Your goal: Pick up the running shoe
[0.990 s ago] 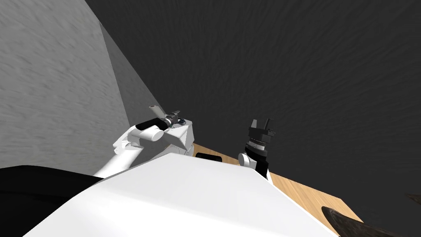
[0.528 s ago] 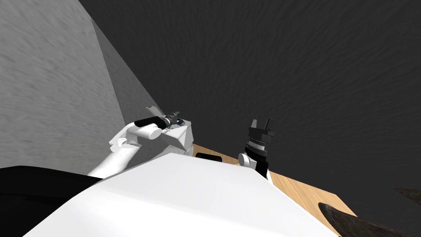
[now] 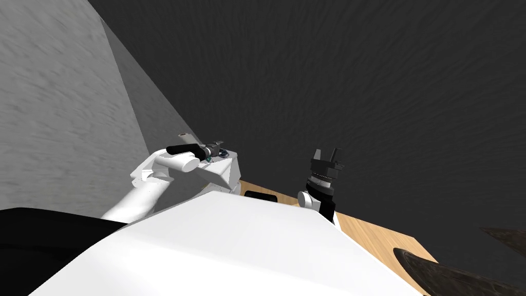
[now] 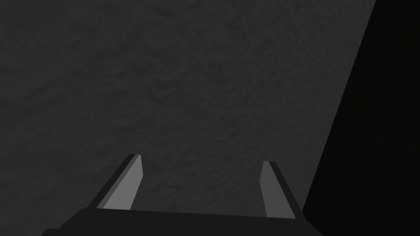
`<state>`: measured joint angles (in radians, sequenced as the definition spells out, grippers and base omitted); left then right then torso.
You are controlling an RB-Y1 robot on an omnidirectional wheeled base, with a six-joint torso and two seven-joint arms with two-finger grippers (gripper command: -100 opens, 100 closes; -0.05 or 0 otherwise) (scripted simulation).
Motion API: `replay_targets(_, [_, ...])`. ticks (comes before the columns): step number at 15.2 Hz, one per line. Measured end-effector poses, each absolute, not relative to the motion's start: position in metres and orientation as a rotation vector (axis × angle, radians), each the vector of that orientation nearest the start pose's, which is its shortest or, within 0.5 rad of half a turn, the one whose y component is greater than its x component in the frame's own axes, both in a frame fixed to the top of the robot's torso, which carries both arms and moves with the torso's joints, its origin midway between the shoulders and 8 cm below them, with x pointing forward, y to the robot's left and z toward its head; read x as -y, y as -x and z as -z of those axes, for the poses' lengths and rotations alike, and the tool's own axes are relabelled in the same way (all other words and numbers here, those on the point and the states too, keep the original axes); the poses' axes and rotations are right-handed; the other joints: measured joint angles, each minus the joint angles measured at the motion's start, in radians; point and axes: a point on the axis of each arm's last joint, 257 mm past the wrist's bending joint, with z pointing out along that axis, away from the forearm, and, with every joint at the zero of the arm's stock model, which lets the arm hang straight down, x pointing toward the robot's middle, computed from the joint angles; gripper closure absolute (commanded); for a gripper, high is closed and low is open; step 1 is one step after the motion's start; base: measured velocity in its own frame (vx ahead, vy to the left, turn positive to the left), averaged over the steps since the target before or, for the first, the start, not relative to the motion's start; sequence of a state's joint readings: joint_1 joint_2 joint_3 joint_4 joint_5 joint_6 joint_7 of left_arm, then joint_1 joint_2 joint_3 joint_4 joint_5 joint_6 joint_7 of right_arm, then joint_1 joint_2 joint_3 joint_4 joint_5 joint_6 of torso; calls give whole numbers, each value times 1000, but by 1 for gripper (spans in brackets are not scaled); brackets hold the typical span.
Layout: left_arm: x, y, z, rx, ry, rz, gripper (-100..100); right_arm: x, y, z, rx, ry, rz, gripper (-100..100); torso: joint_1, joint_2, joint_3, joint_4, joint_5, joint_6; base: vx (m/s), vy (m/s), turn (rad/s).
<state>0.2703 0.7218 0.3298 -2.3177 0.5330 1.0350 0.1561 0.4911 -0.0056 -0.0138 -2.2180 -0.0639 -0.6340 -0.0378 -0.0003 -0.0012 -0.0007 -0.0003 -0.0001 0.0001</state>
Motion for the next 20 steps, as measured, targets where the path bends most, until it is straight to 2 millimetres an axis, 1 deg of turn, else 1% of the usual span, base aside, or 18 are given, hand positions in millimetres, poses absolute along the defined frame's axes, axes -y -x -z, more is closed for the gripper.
replay_targets(2, [-415,-416,142,-1594,1480,712,-100,290,-331,-25,-506,-640,-1380,0,0,0,0,0,0,0,13,-4,-26])
replay_targets(4, [-417,-414,142,-1609,1497,691,-100,290,-331,-25,-506,-640,-1380,0,0,0,0,0,0,0,19,-1,-48])
replay_targets(10, [-425,-400,151,-1654,1563,612,-100,290,-331,-25,-506,-640,-1380,0,0,0,0,0,0,0,16,-1,-34])
replay_targets(20, [-437,-376,158,-1724,1660,479,-100,290,-331,-25,-506,-640,-1380,0,0,-1,0,0,0,0,20,1,-36])
